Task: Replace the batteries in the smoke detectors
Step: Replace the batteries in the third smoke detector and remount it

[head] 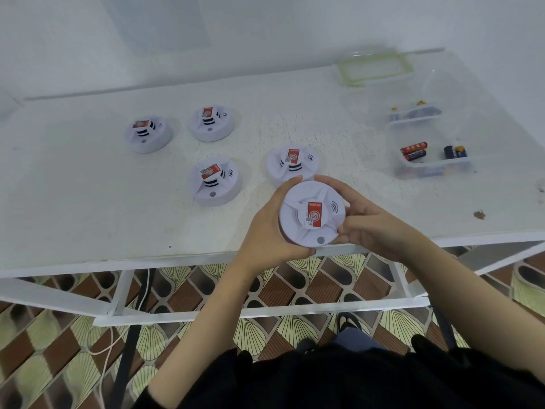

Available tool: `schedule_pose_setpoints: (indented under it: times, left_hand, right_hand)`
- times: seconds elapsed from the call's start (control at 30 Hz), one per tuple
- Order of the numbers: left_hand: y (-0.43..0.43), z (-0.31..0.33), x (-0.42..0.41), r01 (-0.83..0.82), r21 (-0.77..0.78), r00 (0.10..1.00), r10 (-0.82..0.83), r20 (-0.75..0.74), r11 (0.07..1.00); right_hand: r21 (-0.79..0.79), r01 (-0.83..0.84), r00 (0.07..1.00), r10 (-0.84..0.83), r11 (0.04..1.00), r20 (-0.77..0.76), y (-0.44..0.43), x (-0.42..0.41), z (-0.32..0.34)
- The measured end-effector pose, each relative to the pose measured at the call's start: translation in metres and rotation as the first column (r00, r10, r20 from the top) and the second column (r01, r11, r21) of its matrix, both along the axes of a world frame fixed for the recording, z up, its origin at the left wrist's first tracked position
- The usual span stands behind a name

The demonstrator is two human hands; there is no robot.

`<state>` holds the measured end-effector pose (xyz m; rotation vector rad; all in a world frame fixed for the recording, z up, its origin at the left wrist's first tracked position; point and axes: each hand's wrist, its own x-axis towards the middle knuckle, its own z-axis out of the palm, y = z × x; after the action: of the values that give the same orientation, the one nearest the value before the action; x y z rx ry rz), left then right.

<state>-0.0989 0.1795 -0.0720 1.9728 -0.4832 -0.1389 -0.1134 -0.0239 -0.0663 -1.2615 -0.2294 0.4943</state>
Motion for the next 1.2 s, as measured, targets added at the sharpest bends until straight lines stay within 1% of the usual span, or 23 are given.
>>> schedule_pose_setpoints:
  times: [0.67,0.97,1.2]
  left_hand:
    - [0.0028,0.0017,0.0008,0.005,0.013,1.0,-0.005,-0.003,1.0]
    - [0.0043,0.0015,0.0017,0.003,0.011,1.0,-0.003,-0.001,1.0]
    - [0.0042,0.0015,0.0023,-0.002,0.019,1.0,0.002,0.003,1.0]
  right_hand:
    - [-0.082,0.043,0.998,-0.038,0.996,0.058,0.0047,-0.0023,0.003]
    - [-0.071,0.072,0.997,-0.069,0.995,0.039,0.0064,-0.0028,0.0045]
    - [-0.08,0.055,0.997,-0.051,0.995,0.054,0.0067,-0.0018,0.0046]
